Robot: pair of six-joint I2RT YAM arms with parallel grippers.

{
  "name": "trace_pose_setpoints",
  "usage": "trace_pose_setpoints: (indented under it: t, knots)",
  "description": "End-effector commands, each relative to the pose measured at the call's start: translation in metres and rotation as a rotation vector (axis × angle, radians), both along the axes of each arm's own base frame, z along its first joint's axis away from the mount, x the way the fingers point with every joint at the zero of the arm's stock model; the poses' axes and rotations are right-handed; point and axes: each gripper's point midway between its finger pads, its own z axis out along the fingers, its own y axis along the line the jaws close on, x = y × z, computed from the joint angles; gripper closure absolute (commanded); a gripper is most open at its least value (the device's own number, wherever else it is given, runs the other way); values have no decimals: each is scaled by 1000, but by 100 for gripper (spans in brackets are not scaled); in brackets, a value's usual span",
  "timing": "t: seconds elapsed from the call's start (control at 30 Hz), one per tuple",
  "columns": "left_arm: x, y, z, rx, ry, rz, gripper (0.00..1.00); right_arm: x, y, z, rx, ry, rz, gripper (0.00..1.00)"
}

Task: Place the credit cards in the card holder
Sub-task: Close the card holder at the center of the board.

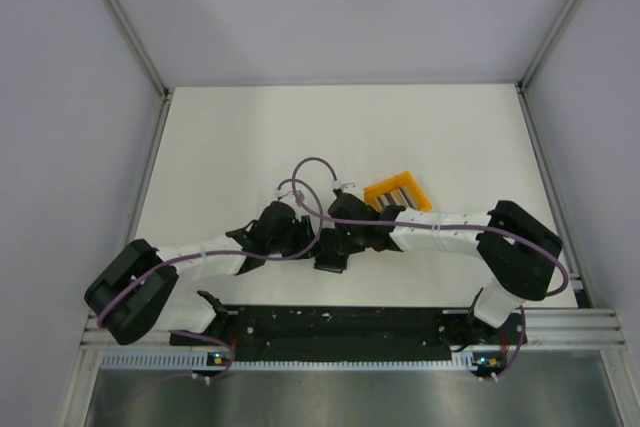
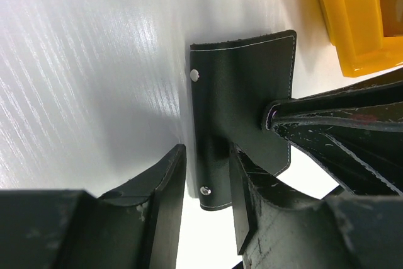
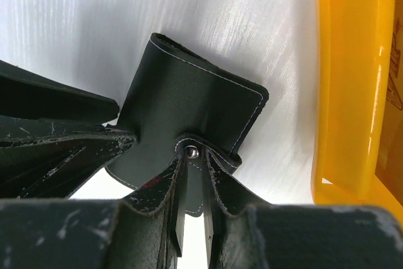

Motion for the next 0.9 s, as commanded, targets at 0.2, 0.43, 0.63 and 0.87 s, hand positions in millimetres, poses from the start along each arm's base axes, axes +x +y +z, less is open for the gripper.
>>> trace_pose_setpoints:
  t: [0.2, 0.43, 0.63, 0.87]
  knots:
    - [2, 9, -7, 91, 8, -2, 60, -33, -18, -15, -2, 92, 14, 84]
    - [1, 9, -11, 94, 17, -5, 60, -33, -33, -33, -110, 91, -50, 84]
    - [-4, 4, -16, 79, 33, -34, 61, -26, -31, -36, -130, 74, -66, 83]
    - [-14, 7, -23, 62, 56, -33, 62, -22, -28, -32, -158, 62, -47, 83]
